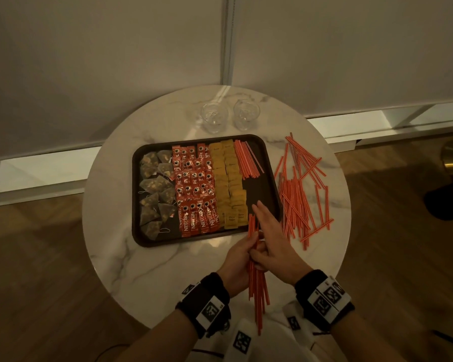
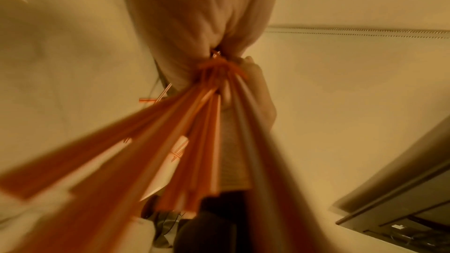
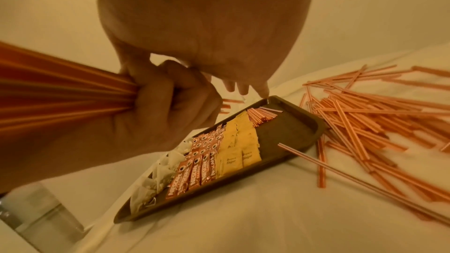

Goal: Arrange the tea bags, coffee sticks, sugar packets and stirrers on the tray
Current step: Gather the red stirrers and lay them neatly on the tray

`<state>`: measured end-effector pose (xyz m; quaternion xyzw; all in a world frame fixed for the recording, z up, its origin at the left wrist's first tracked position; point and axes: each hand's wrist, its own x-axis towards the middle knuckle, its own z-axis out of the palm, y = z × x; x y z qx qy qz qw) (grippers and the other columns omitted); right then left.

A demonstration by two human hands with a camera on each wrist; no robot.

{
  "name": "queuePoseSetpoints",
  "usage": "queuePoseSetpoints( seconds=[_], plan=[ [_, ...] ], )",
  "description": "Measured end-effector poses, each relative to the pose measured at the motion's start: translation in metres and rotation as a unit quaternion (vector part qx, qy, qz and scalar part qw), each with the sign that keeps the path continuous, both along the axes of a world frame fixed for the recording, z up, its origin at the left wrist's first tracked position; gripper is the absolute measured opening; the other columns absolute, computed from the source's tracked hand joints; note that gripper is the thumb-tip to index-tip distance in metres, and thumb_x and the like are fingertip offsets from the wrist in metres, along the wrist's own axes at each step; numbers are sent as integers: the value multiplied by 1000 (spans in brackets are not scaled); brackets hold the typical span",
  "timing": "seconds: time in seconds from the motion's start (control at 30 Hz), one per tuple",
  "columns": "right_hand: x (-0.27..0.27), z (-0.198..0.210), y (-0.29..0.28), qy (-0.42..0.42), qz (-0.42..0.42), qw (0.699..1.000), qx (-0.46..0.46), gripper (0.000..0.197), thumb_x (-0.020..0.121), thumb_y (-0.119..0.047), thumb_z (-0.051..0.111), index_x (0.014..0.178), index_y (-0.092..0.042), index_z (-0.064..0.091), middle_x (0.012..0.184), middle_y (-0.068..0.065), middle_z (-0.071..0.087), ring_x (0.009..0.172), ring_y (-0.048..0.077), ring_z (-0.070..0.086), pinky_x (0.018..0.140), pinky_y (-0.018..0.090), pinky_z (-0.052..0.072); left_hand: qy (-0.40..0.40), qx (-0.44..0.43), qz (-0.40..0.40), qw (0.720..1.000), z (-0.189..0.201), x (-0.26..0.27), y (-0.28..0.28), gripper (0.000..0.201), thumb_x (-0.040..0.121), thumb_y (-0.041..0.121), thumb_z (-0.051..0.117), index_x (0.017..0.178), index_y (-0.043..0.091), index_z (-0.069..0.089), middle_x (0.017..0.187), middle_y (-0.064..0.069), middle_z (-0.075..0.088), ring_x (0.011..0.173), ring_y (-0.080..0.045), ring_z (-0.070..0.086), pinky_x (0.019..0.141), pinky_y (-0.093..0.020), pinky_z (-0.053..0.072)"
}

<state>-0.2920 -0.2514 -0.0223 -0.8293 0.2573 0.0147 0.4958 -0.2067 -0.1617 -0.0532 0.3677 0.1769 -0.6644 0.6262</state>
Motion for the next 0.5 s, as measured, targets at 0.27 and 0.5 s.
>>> queuePoseSetpoints(
  seconds=[0.27, 0.5],
  plan=[
    [-26, 27, 4, -9, 39, 999, 1, 74, 85, -52, 67, 143, -46, 22, 149, -23, 27, 135, -7, 30, 109, 13, 28, 4, 12, 86, 996, 12, 35, -8, 22, 104, 26, 40, 96, 12, 53, 56, 4, 42, 41, -4, 37, 35, -15, 31],
    [-31, 37, 24, 142, 101, 981, 90, 37, 78, -60, 72, 96, -32, 55, 88, -7, 65, 76, 4, 60, 67, 19, 48, -39, -5, 158, 987, 23, 64, -22, 26, 104, 34, 40, 97, 14, 55, 61, 6, 44, 45, -3, 38, 37, -15, 32]
  ],
)
